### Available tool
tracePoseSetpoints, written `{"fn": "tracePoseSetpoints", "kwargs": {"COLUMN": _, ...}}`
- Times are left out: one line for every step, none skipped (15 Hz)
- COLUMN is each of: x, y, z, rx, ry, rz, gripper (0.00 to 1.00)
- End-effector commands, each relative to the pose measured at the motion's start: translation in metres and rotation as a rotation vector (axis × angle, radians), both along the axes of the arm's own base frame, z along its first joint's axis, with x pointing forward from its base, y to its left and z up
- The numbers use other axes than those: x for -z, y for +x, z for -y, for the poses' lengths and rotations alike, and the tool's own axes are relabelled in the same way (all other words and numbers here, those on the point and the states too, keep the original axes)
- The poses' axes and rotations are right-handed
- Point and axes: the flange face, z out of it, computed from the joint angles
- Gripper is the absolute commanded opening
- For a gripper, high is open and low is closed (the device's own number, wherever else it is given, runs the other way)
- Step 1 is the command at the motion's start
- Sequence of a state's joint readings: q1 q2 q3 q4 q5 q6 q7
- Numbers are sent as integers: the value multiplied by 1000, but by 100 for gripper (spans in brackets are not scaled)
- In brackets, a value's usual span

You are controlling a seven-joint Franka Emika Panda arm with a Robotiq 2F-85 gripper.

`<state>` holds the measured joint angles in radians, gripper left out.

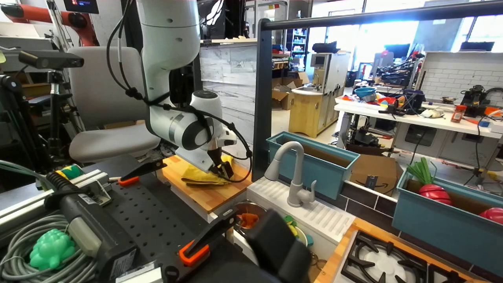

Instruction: Pick the objects on the counter and the stove and put them in the pots in the sink, then wipe the counter with the cloth

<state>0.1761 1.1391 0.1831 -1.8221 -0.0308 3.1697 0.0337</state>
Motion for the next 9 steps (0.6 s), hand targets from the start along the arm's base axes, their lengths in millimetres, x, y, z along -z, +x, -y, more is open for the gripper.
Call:
{"fn": "tracePoseSetpoints", "kwargs": {"x": 29, "y": -3, "z": -18, "rx": -12, "ry": -23, "rz": -71, "gripper": 100}}
{"fn": "tracePoseSetpoints", "kwargs": {"x": 35, "y": -4, "z": -27, "rx": -32, "ry": -39, "rz": -75, "gripper": 100}}
{"fn": "tracePoseSetpoints", "kwargs": {"x": 40, "y": -4, "z": -39, "rx": -53, "ry": -50, "rz": -73, "gripper": 100}}
{"fn": "tracePoseSetpoints", "kwargs": {"x": 42, "y": -2, "z": -50, "rx": -69, "ry": -59, "rz": -69, "gripper": 100}}
{"fn": "tracePoseSetpoints", "kwargs": {"x": 41, "y": -1, "z": -64, "rx": -86, "ry": -66, "rz": -67, "gripper": 100}}
{"fn": "tracePoseSetpoints", "kwargs": {"x": 41, "y": 0, "z": -76, "rx": -103, "ry": -78, "rz": -59, "gripper": 100}}
{"fn": "tracePoseSetpoints", "kwargs": {"x": 39, "y": 0, "z": -91, "rx": -125, "ry": -83, "rz": -47, "gripper": 100}}
{"fn": "tracePoseSetpoints", "kwargs": {"x": 38, "y": 0, "z": -104, "rx": -145, "ry": -86, "rz": -33, "gripper": 100}}
{"fn": "tracePoseSetpoints", "kwargs": {"x": 37, "y": 1, "z": -118, "rx": -165, "ry": -92, "rz": -18, "gripper": 100}}
